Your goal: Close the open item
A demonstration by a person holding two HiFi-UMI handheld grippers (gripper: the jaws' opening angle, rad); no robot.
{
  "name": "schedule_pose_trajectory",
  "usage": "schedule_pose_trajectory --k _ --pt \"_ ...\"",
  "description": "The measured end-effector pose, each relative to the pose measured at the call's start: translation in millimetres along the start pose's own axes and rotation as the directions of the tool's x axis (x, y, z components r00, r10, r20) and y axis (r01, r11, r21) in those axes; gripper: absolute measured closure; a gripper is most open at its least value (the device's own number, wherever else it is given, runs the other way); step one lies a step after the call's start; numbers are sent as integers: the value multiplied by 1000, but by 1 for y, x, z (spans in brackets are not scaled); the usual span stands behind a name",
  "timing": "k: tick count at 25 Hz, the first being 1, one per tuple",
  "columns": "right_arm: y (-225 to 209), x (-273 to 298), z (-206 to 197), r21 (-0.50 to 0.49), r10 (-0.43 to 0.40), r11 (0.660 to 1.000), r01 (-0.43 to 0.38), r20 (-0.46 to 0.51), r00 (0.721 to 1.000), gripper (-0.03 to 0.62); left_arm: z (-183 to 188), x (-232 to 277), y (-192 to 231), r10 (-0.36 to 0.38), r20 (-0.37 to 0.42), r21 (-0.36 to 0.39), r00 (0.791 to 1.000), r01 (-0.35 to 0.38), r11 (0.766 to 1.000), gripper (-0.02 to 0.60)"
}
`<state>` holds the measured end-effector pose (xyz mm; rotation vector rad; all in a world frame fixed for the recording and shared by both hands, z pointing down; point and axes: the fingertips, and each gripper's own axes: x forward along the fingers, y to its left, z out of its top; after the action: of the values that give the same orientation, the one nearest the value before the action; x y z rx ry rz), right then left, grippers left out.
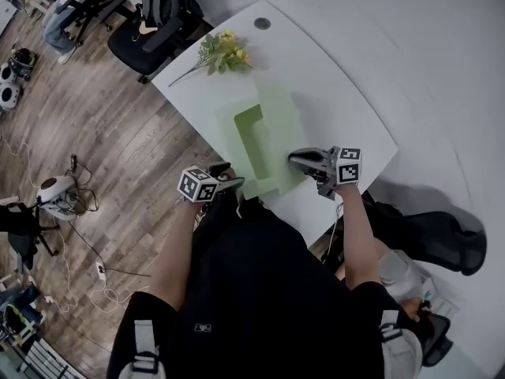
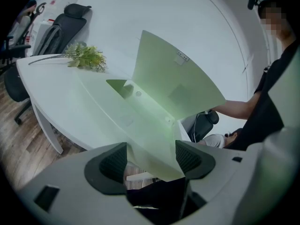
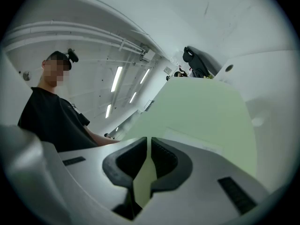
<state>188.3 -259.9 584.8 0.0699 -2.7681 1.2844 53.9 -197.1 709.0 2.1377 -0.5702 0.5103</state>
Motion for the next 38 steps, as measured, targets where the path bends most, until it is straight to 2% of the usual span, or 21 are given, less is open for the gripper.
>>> schedule_pose_trajectory --k 8,15,20,24,28,38 --pt "-9 29 -22 -7 -31 1000 30 -132 991 569 0 -8 3 -35 -10 3 999 35 999 268" --pt "-21 51 -22 -51 -108 994 101 -149 983 569 1 -16 10 -44 -23 16 999 44 999 268" --pt "-30 77 -4 -142 -178 978 155 -166 970 569 4 -17 12 -60 -48 32 997 61 998 268" --pt "-40 102 0 -231 -239 955 184 -239 941 569 4 -18 13 -78 -66 48 995 82 995 268" --pt "-46 125 -4 -278 -263 945 175 -321 910 569 6 -21 17 -92 -81 62 992 98 993 268" --pt "-59 149 -21 -340 -345 915 217 -383 857 569 11 -20 24 -134 -123 108 983 147 983 268"
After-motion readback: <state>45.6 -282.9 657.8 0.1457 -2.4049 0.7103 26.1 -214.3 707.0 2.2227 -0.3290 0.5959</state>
